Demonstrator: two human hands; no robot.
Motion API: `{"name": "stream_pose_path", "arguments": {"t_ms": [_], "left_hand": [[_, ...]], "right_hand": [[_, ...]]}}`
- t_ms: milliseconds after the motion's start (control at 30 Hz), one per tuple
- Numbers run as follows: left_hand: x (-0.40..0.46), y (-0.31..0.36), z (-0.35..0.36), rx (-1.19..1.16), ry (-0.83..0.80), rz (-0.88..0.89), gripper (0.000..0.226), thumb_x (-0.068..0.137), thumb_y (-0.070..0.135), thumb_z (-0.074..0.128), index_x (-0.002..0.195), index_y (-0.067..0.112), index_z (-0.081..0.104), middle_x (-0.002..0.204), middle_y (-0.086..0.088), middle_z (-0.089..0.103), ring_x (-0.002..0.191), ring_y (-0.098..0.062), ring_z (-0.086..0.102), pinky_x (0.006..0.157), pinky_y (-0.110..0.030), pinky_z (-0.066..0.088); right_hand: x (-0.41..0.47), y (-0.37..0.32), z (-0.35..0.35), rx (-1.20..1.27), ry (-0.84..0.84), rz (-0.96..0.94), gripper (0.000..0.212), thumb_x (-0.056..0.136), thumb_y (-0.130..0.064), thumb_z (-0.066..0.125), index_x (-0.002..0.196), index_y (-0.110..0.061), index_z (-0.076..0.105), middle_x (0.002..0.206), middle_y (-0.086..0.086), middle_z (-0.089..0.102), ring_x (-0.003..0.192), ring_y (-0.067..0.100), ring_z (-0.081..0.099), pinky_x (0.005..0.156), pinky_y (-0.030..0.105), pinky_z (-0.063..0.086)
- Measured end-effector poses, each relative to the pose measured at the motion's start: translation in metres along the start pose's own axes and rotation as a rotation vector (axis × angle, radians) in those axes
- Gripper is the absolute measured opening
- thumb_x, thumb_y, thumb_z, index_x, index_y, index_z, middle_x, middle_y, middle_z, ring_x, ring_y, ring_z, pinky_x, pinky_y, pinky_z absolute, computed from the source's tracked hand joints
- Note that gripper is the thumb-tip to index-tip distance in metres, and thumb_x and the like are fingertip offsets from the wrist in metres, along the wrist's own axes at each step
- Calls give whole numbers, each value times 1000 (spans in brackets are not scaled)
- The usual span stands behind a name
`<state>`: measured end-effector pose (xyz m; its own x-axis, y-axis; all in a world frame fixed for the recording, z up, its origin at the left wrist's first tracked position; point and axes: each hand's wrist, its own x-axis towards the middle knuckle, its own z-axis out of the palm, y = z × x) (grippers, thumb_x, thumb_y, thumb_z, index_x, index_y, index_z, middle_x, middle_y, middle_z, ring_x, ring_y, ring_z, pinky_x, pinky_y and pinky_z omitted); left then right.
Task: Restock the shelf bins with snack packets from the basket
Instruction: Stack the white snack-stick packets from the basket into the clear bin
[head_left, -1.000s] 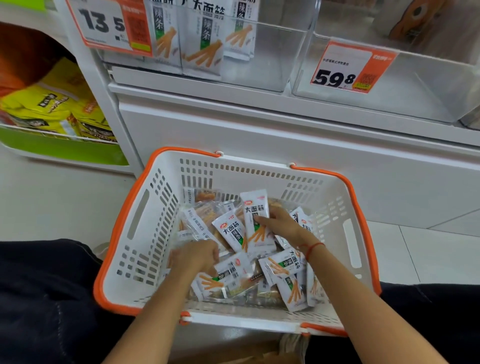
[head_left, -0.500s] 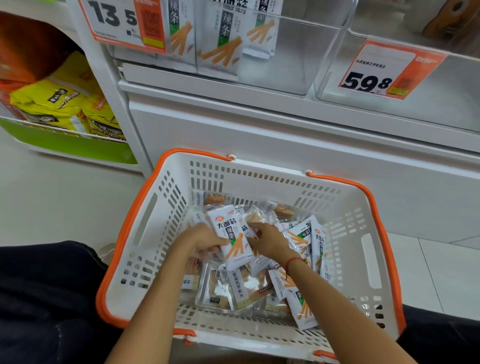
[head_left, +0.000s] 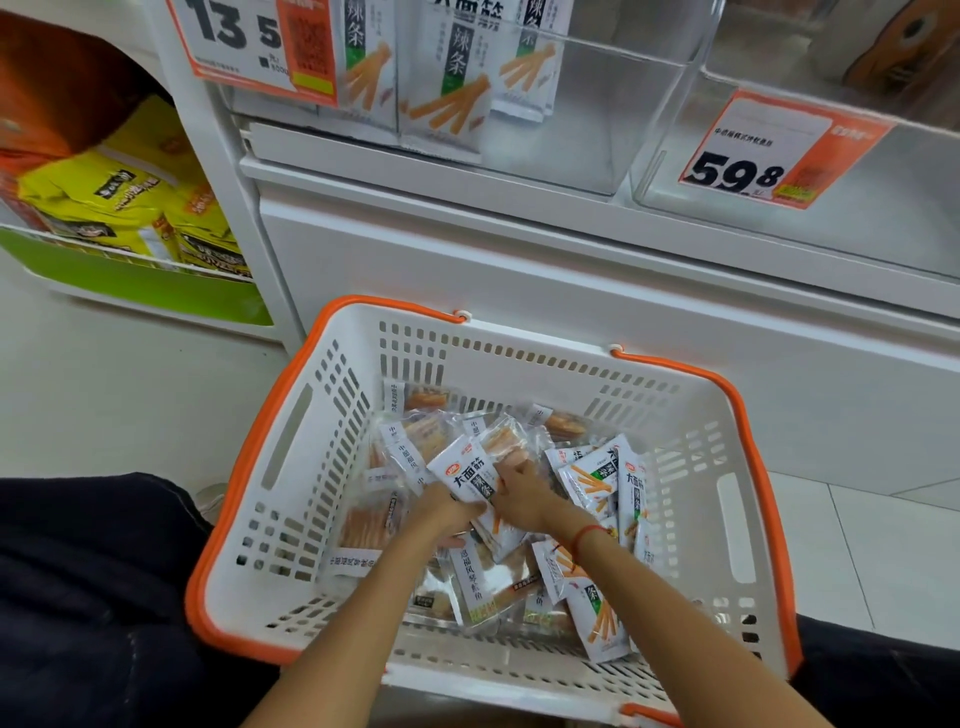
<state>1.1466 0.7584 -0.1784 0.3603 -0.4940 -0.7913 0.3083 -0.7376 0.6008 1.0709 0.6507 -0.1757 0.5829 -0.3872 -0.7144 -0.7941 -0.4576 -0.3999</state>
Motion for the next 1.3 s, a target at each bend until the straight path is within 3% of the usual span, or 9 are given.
{"name": "stream_pose_path", "arguments": {"t_ms": [133, 200, 333, 500, 633, 800, 900, 1167, 1300], "left_hand": [[-6, 3, 3, 2, 19, 97, 32, 92, 9, 58, 123, 6, 54, 120, -12, 61, 109, -28, 59, 87, -36, 53], [-12, 10, 1, -6, 47, 181, 35, 91, 4, 58, 125, 6, 50, 119, -11, 61, 107, -30, 61, 88, -41, 53], [-31, 43, -13, 43, 134, 403, 44, 90, 9, 59, 127, 22, 39, 117, 4, 60, 107, -20, 61, 96, -48, 48], [-80, 105, -38, 175, 294, 780, 39, 90, 12, 58, 124, 25, 44, 116, 13, 61, 104, -4, 57, 91, -25, 45], [-123, 141, -59, 134, 387, 993, 41, 90, 15, 60, 113, 45, 42, 113, 20, 62, 100, -1, 62, 86, -30, 53], [-174, 177, -75, 86, 461, 1190, 42, 90, 23, 62, 106, 56, 40, 114, 22, 61, 102, -2, 62, 62, -11, 53], [-200, 203, -82, 156, 577, 1300, 43, 88, 26, 64, 99, 60, 40, 99, 40, 57, 99, 5, 59, 80, -23, 52], [-221, 293, -105, 279, 776, 1350, 33, 84, 27, 70, 108, 37, 50, 113, 16, 66, 110, -10, 60, 86, -35, 50], [-200, 330, -117, 434, 845, 1320, 41, 78, 29, 74, 114, 27, 57, 116, 6, 64, 115, -16, 54, 87, -33, 46]], "right_hand": [[-15, -8, -4, 79, 70, -63, 39, 92, -8, 42, 131, -6, 43, 132, 21, 47, 114, 32, 48, 96, 42, 45], [-24, -7, -15, 278, 141, -84, 36, 92, -5, 50, 128, -4, 45, 115, 15, 58, 93, 23, 56, 77, 34, 51], [-45, -9, -49, 595, 273, -182, 41, 88, -4, 62, 128, -8, 50, 95, -1, 62, 78, 10, 61, 68, 21, 54], [-76, -42, -94, 699, 453, -505, 32, 91, -9, 60, 123, -10, 58, 115, 8, 66, 94, 18, 60, 77, 20, 51], [-107, -80, -122, 664, 610, -730, 32, 95, -8, 53, 126, -15, 51, 123, 9, 56, 104, 10, 55, 78, 18, 50], [-150, -118, -157, 588, 772, -985, 32, 96, -16, 52, 126, -26, 49, 123, 2, 53, 114, 5, 53, 94, 21, 46], [-172, -136, -180, 515, 868, -1097, 31, 96, -11, 51, 124, -23, 49, 121, 0, 51, 113, -2, 51, 92, 10, 41], [-178, -179, -250, 229, 1314, -1052, 27, 93, -2, 46, 118, -12, 48, 104, -5, 42, 99, 16, 50, 81, 28, 46], [-171, -192, -272, 136, 1300, -794, 22, 91, -1, 44, 112, -8, 42, 108, 8, 44, 98, 28, 47, 72, 31, 34]]}}
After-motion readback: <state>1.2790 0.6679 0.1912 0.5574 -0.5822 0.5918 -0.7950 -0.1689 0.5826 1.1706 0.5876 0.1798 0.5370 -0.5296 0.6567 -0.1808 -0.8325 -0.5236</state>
